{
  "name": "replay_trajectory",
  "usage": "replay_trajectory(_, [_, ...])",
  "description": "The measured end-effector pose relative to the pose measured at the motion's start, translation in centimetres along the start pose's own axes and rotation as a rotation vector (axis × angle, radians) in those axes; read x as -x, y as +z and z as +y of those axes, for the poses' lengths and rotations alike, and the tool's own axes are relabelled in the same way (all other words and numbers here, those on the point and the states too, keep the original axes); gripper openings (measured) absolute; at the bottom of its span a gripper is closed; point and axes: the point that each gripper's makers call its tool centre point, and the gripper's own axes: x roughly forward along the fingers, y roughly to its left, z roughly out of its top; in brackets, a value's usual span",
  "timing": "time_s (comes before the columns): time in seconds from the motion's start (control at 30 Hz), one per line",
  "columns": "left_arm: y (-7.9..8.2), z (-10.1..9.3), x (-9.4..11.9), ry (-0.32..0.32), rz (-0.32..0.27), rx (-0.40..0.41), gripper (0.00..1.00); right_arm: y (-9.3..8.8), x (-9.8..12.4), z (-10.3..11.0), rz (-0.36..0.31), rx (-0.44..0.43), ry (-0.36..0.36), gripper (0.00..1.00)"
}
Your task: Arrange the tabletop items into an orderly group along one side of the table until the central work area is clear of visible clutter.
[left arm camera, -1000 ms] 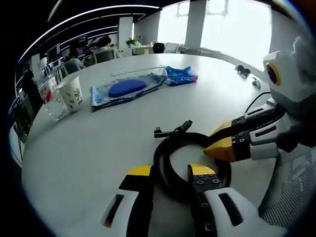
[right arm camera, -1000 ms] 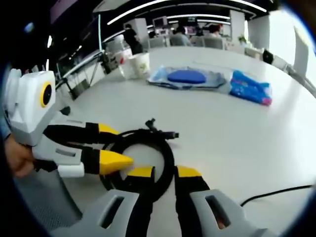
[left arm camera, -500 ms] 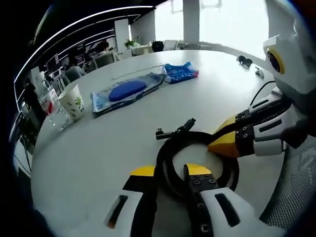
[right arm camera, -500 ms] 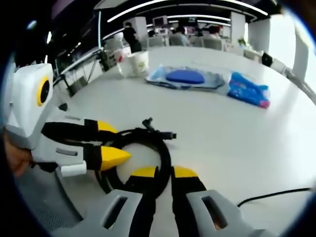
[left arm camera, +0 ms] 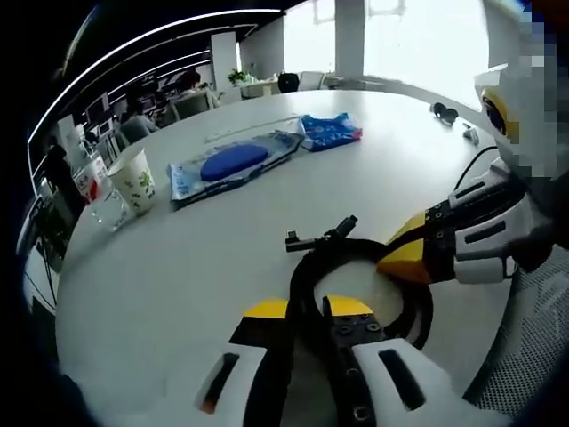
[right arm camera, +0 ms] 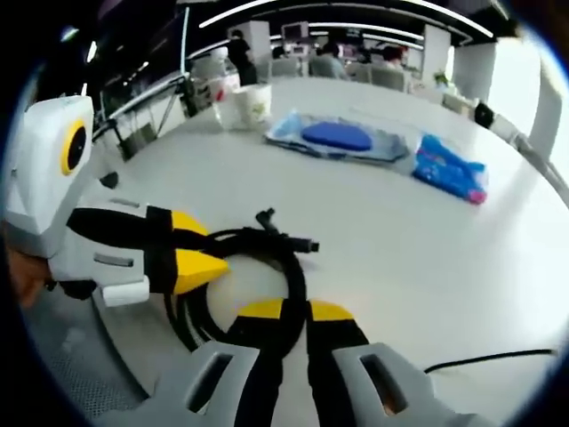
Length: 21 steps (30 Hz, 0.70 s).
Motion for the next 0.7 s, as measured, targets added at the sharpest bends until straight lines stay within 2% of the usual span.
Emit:
replay_trajectory(0.3, [0.5, 0.2, 0.2, 0.002, 0.007, 0.005, 0.07, 0.0, 0.1, -0.1, 0.01, -0.055, 0.002, 0.03])
replay_trajectory(0.7, [1.4, 0.2, 0.4, 0.004, -0.004, -0.002, 0.06, 0.1, 0.3, -0.2, 0.013, -0.085, 0.009, 0.02])
